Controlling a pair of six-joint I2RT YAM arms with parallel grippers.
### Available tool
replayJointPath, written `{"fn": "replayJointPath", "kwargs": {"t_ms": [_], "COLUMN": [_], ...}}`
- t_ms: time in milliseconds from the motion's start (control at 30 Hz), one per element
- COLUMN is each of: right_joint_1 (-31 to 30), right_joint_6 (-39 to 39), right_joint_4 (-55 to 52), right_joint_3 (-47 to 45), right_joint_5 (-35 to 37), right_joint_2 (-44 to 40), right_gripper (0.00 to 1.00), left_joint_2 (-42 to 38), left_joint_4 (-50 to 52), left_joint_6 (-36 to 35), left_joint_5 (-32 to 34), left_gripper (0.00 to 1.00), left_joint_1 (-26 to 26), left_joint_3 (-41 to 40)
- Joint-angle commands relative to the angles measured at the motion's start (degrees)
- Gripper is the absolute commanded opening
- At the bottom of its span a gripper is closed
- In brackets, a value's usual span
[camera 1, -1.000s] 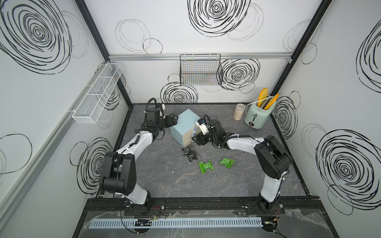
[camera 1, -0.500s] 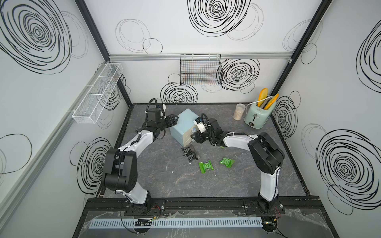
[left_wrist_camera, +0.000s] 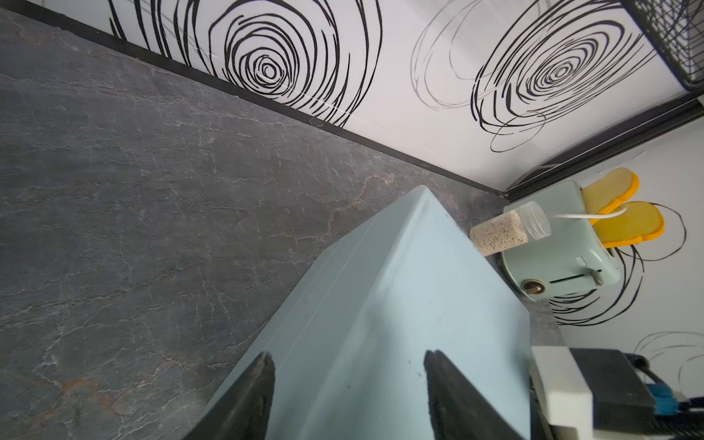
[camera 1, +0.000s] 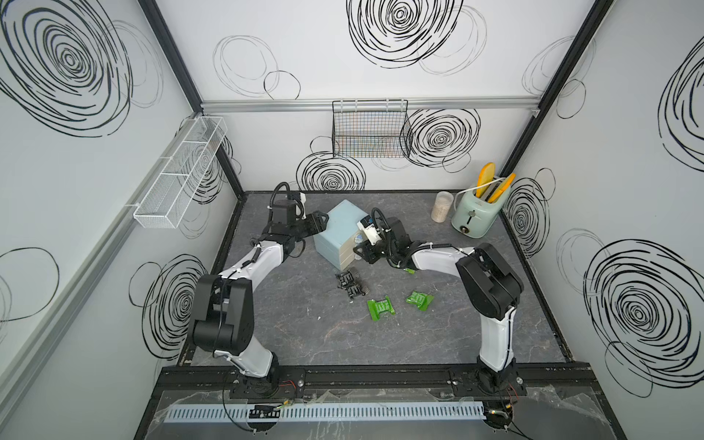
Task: Place the cookies into the drawer by color
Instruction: Open the drawer in the storage box.
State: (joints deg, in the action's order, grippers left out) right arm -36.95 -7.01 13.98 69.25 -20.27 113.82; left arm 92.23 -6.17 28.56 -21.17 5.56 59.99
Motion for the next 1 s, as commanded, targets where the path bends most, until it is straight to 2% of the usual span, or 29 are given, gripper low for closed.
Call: {"fn": "replayJointPath", "kwargs": {"t_ms": [0,967], "right_joint_1": [0.29,1.33], "right_joint_6": [0.63,0.73], "right_joint_4": [2.02,2.65], "right_joint_3": [-1.2,-13.02], "right_joint_5": [0.34,1.02], "right_joint_2": [-1.73,-9.45], "right_gripper": [0.26,0.18], "left_joint_2": [0.06,0.37], "left_joint_4": [-2.21,-0.94], "left_joint_6": [0.42,-0.45], "left_joint_5": [-0.87,-0.38], "left_gripper": [0.67,0.67], "left_joint_1": [-0.21,-0.2], "left_joint_3": [-0.32,0.13]}}
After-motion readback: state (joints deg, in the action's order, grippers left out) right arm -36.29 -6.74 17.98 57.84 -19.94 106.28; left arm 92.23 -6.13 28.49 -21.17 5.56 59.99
